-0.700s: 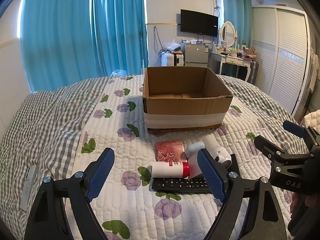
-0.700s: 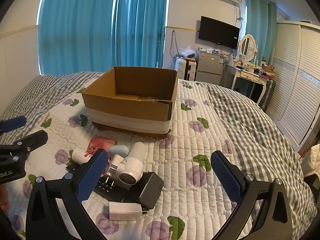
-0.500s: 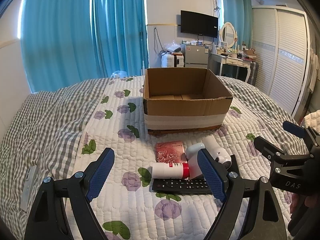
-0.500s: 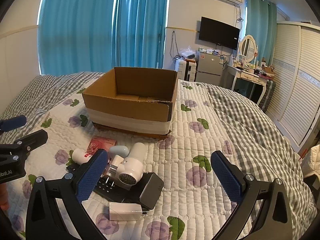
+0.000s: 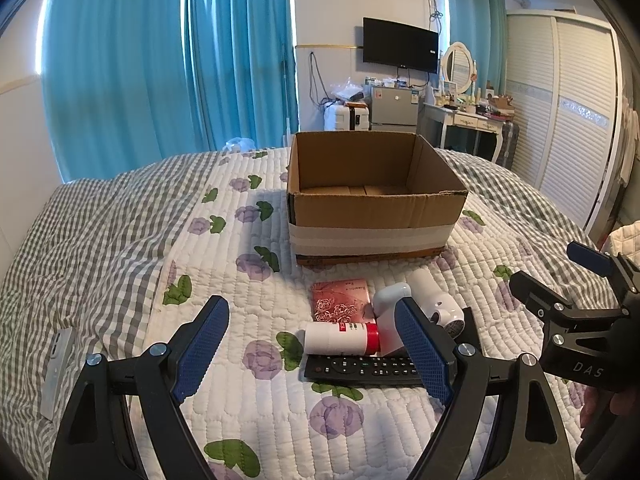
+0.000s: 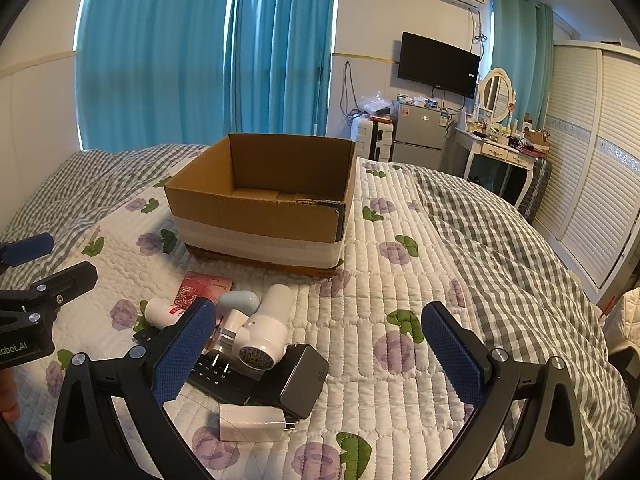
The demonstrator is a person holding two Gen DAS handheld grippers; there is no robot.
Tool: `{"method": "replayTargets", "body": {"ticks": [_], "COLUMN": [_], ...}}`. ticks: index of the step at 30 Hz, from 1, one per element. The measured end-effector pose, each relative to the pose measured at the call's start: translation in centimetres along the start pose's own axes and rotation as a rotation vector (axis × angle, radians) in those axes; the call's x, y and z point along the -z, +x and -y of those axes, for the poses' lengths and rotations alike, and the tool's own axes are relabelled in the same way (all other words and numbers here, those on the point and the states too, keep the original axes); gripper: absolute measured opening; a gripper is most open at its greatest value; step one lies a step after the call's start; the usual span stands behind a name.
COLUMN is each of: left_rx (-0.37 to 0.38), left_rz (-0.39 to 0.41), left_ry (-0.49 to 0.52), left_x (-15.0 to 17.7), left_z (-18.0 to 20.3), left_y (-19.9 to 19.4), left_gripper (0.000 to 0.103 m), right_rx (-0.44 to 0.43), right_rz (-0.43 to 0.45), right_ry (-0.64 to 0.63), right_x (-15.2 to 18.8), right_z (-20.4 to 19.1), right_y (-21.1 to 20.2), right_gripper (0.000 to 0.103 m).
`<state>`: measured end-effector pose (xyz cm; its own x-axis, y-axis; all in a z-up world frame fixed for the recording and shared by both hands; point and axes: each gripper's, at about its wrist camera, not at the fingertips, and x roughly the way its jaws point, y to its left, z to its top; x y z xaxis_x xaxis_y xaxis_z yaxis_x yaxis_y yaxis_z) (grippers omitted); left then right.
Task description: Organize rigid objects
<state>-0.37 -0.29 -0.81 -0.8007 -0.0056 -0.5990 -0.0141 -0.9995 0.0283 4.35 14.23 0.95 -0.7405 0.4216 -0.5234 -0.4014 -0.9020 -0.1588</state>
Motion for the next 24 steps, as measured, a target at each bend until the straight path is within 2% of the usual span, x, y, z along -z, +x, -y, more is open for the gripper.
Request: {"method": "replayTargets", "body": {"ticks": [23, 24], "left_rx": [0.006, 0.006], "left_rz": [0.001, -0.013], "left_ry": [0.008, 0.01], "left_x": [0.05, 0.16], "left_z": [0.07, 0.07], "left_y": [0.03, 0.28], "left_gripper": [0.087, 0.087], "right_rx": [-0.014, 0.012], "right_rz": [0.003, 0.004], "right_ry": [0.024, 0.039], "right_x": [0.01, -0.05], "right_z": [-0.11, -0.07], "right_y": [-0.05, -0.13], "right_gripper": [0.103, 0.103]}}
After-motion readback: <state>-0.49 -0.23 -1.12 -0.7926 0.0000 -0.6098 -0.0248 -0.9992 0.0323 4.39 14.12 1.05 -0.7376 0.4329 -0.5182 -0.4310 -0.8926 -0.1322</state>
